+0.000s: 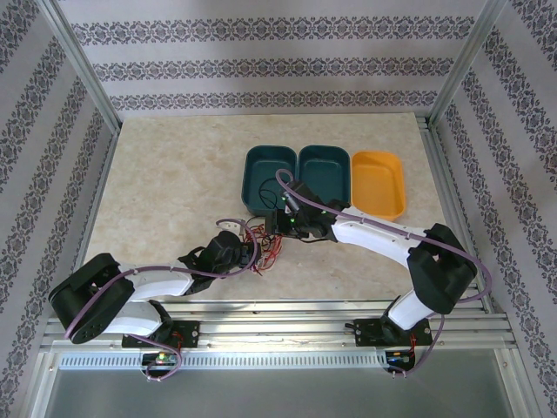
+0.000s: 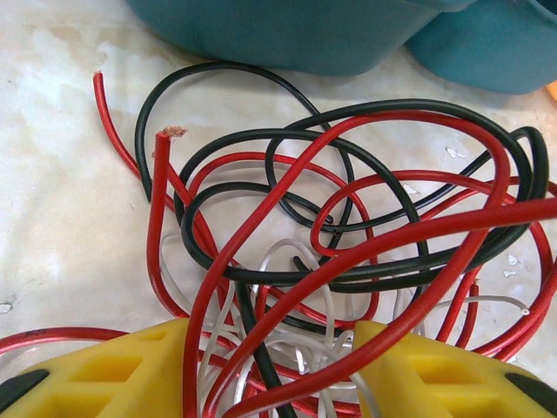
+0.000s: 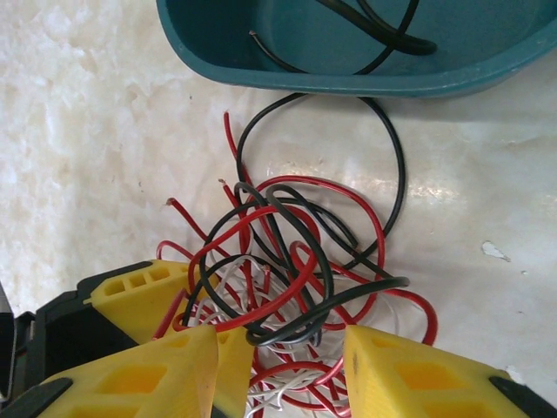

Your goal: Untangle the cables

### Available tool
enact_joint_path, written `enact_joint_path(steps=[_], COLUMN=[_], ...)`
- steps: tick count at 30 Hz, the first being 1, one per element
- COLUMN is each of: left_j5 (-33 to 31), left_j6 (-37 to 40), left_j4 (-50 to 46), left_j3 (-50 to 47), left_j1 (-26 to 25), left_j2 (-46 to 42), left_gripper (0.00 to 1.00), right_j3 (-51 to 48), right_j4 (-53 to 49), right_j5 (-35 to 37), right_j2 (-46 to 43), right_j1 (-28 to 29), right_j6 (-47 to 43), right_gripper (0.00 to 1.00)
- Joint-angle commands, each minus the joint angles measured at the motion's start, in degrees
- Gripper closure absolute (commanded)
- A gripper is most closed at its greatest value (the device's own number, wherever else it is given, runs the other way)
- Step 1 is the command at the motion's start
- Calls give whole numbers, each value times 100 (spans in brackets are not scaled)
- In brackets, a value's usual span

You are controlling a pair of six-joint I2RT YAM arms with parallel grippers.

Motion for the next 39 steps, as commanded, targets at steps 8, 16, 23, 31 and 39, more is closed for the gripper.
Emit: enact_joint_path(steps=[8,16,23,31,39], left_j5=[19,1,-1,-25,-128], left_j6=[-98,-93,-124,-180,-216], left_j4=[187,189,190,199,59], left_j3=[-65,-72,-72,-83,-125], left_j1=[37,32,32,32,28], left_j2=[73,72,109,97,-32], left_gripper=[50,50,50,50,51], right_j3=[-75,-158,-194,-259,-342], right_j4=[245,291,320,246,236], right_j5=[-248,-132,-96,16,-39], right_j2=[286,294,269,201,80], right_j1=[-39,-75,-95,-192,-235], right_j6=[226,243,243,172,172], right_gripper=[59,63,70,83,84])
